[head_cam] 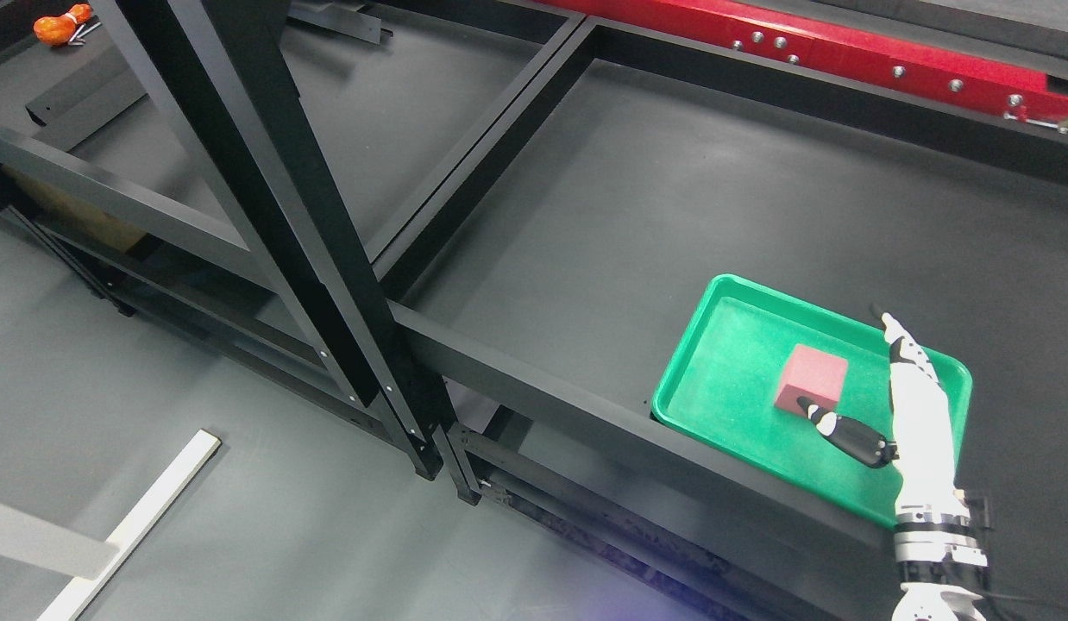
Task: Pick pink block from left shelf to tray
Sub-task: 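Reach the right hand down to the pink block in the green tray, then close the right hand fingers around the pink block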
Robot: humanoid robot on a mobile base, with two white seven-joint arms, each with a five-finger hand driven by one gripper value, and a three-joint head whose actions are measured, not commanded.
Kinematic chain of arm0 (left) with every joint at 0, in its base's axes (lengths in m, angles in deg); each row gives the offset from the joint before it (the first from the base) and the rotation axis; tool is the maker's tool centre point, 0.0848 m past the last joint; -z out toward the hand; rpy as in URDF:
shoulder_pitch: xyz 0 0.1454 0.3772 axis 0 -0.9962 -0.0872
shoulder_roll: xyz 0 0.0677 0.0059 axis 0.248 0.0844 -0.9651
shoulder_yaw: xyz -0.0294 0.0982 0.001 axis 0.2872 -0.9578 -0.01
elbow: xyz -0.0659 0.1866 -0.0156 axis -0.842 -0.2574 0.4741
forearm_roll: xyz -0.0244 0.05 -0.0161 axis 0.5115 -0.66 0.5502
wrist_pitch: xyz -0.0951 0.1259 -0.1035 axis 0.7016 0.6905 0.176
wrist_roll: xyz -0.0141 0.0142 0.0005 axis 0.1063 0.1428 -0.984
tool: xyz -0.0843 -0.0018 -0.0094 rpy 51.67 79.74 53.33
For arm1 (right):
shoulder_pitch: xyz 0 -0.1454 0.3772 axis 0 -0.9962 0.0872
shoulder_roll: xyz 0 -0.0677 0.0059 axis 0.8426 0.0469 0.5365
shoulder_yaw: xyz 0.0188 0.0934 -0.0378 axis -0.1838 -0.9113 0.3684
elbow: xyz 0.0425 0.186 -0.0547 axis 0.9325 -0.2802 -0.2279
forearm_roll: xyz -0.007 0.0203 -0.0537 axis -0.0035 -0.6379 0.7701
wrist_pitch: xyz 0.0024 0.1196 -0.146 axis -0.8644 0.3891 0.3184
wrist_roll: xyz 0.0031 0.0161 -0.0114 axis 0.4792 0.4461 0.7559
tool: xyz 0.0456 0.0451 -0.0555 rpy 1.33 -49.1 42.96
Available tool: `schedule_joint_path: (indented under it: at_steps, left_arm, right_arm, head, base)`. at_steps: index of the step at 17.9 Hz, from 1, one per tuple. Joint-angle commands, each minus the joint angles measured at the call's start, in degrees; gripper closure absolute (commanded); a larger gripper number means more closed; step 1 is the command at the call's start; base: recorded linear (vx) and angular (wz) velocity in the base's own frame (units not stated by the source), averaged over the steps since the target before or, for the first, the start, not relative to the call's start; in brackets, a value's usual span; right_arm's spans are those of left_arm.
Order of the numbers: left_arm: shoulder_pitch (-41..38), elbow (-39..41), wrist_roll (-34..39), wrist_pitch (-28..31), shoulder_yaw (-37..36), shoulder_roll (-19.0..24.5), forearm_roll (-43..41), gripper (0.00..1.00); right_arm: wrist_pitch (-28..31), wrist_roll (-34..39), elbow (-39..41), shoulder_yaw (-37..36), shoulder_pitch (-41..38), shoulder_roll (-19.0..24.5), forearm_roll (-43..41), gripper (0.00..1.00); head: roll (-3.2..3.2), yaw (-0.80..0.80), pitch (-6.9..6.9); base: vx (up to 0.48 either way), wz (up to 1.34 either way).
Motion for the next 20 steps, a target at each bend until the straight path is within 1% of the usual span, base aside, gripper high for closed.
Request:
schedule_joint_path:
  at_steps: [1,7,11,15,20]
  left_arm:
    - [-0.53,0.0,0.05,-0.04,0.0,1.0,-0.09,0.0]
    - [-0.53,0.0,0.05,-0.04,0.0,1.0,-0.09,0.0]
    - [-0.53,0.0,0.05,-0.04,0.0,1.0,-0.09,0.0]
    - [-0.53,0.0,0.05,0.04,0.0,1.0,-0.09,0.0]
    - [-0.53,0.0,0.05,-0.04,0.0,1.0,-0.09,0.0]
  right_arm:
    - [0.21,3.96,0.04,1.88,-2.05,-3.16,6.91,0.0]
    - [0.29,5.28,0.04,1.88,-3.55,-3.34,6.91,0.0]
    - [2.22,10.64,-0.05,1.88,-3.64,-4.13,7.26,0.0]
    - [3.28,10.65,-0.22,1.71,-3.46,-5.01,7.35,0.0]
    - [3.37,10.21,-0.57,1.62,-2.5,-4.92,7.53,0.01]
  head:
    - [0.0,0.0,0.0]
    - [0.0,0.0,0.0]
    - [0.0,0.0,0.0]
    - [0.0,0.0,0.0]
    - [0.0,0.0,0.0]
  base:
    - [0.136,0.12]
    - [0.09,0.07]
    - [0.048,0.03]
    - [0.021,0.0]
    - [0.003,0.0]
